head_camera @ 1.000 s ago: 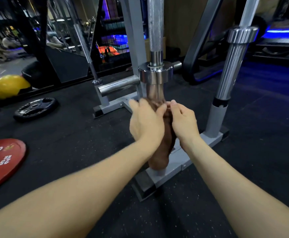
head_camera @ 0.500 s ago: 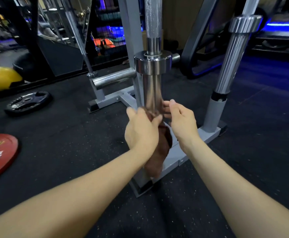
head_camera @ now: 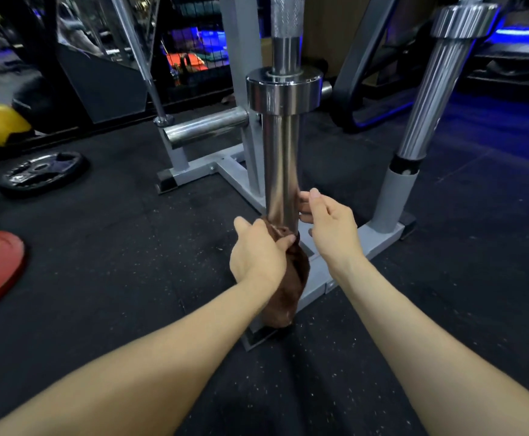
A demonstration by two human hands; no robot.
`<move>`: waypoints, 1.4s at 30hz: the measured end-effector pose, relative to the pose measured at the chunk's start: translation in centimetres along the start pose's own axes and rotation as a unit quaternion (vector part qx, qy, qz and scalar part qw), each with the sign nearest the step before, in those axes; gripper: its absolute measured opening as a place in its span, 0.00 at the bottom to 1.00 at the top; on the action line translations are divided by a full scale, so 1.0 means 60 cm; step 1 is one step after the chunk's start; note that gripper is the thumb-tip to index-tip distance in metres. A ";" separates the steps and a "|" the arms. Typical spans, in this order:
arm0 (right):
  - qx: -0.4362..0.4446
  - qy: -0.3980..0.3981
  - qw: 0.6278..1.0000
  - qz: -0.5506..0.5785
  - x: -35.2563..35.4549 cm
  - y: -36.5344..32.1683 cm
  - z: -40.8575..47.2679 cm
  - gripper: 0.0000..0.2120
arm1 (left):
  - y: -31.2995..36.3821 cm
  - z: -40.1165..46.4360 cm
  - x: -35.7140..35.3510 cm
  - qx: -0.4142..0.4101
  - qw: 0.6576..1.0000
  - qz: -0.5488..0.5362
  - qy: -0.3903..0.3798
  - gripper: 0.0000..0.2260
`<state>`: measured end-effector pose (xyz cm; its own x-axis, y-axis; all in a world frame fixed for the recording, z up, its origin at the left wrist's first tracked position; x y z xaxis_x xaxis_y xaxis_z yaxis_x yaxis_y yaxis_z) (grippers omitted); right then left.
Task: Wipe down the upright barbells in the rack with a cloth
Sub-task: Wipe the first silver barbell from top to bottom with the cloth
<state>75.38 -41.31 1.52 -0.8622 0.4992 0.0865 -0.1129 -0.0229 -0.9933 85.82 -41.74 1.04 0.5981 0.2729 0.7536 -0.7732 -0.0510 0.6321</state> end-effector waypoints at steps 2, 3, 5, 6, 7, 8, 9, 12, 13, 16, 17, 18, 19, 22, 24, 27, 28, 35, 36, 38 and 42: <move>0.000 0.013 1.000 0.006 0.002 -0.001 0.005 0.14 | 0.007 0.006 0.007 -0.029 0.999 -0.009 0.037 0.13; -0.003 0.016 1.000 0.008 0.001 -0.001 0.007 0.14 | 0.010 0.008 0.008 -0.042 0.998 -0.013 0.048 0.13; -0.009 0.018 1.000 0.006 -0.001 0.006 0.008 0.13 | 0.003 0.006 -0.001 -0.046 0.998 -0.016 0.043 0.14; -0.010 0.017 1.000 0.004 -0.002 0.011 0.009 0.13 | -0.002 0.004 -0.009 -0.037 0.999 -0.012 0.032 0.14; -0.012 0.017 1.000 0.003 -0.004 0.014 0.008 0.14 | -0.009 0.001 -0.016 -0.025 0.999 -0.009 0.022 0.14; -0.012 0.014 1.000 0.003 -0.006 0.014 0.006 0.14 | -0.015 -0.001 -0.022 -0.018 1.000 -0.009 0.021 0.13; -0.009 0.009 1.000 0.001 -0.008 0.014 0.006 0.15 | -0.018 -0.002 -0.025 -0.019 1.000 -0.011 0.023 0.13; -0.008 0.006 1.000 -0.015 -0.012 0.009 0.001 0.16 | -0.022 -0.004 -0.025 -0.021 0.999 -0.016 0.033 0.12; -0.010 0.007 1.000 -0.016 -0.012 0.007 -0.001 0.16 | -0.027 -0.006 -0.026 -0.012 0.999 -0.024 0.042 0.10; -0.013 0.010 1.000 -0.016 -0.010 0.007 -0.005 0.17 | -0.044 -0.017 -0.031 0.024 0.997 -0.067 0.043 0.05; -0.013 0.010 1.000 -0.016 -0.011 0.007 -0.007 0.17 | -0.048 -0.022 -0.033 0.006 0.997 -0.070 0.032 0.05; -0.016 0.011 1.000 -0.015 -0.011 0.005 -0.009 0.19 | -0.050 -0.026 -0.033 -0.021 0.997 -0.067 0.016 0.07; -0.015 0.015 1.000 -0.012 -0.010 0.004 -0.011 0.21 | -0.054 -0.028 -0.034 -0.040 0.997 -0.069 0.005 0.09; -0.013 0.013 1.000 -0.019 -0.008 0.002 -0.014 0.23 | -0.060 -0.035 -0.028 -0.051 0.997 -0.057 -0.030 0.11; -0.017 0.010 0.999 -0.029 -0.004 0.001 -0.016 0.21 | -0.060 -0.043 -0.019 -0.114 0.990 -0.024 -0.074 0.16; -0.015 0.007 0.999 -0.040 0.007 0.001 -0.022 0.21 | -0.050 -0.052 -0.004 -0.160 0.979 -0.041 -0.121 0.18; -0.012 0.007 0.999 -0.045 0.013 0.001 -0.023 0.21 | -0.045 -0.053 -0.001 -0.142 0.979 -0.070 -0.126 0.16; 0.058 -0.109 0.988 -0.088 0.068 -0.014 -0.061 0.05 | -0.002 -0.031 0.043 0.054 0.930 -0.317 -0.181 0.10; 0.063 -0.145 0.984 -0.082 0.074 -0.023 -0.071 0.07 | 0.007 -0.032 0.048 0.089 0.907 -0.358 -0.202 0.12; 0.043 -0.200 0.977 -0.055 0.085 -0.037 -0.081 0.09 | 0.028 -0.035 0.056 0.135 0.874 -0.407 -0.227 0.13; 0.110 -0.172 0.976 -0.077 0.096 -0.045 -0.080 0.12 | 0.057 -0.037 0.069 0.182 0.816 -0.479 -0.267 0.12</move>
<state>73.08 -34.21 4.33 -0.9369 0.1922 0.2919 -0.3254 -0.1747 -0.9293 85.18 -38.65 5.89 0.9732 -0.0966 -0.2087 0.1598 -0.3683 0.9159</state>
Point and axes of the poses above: each hand's wrist, its own z-axis towards the middle knuckle, its own x-axis out of the back of the hand, y = z × x, the point moved 1 cm from there along z, towards the middle knuckle, and after that the axes turned 9 degrees about y, right-handed, at the moved point
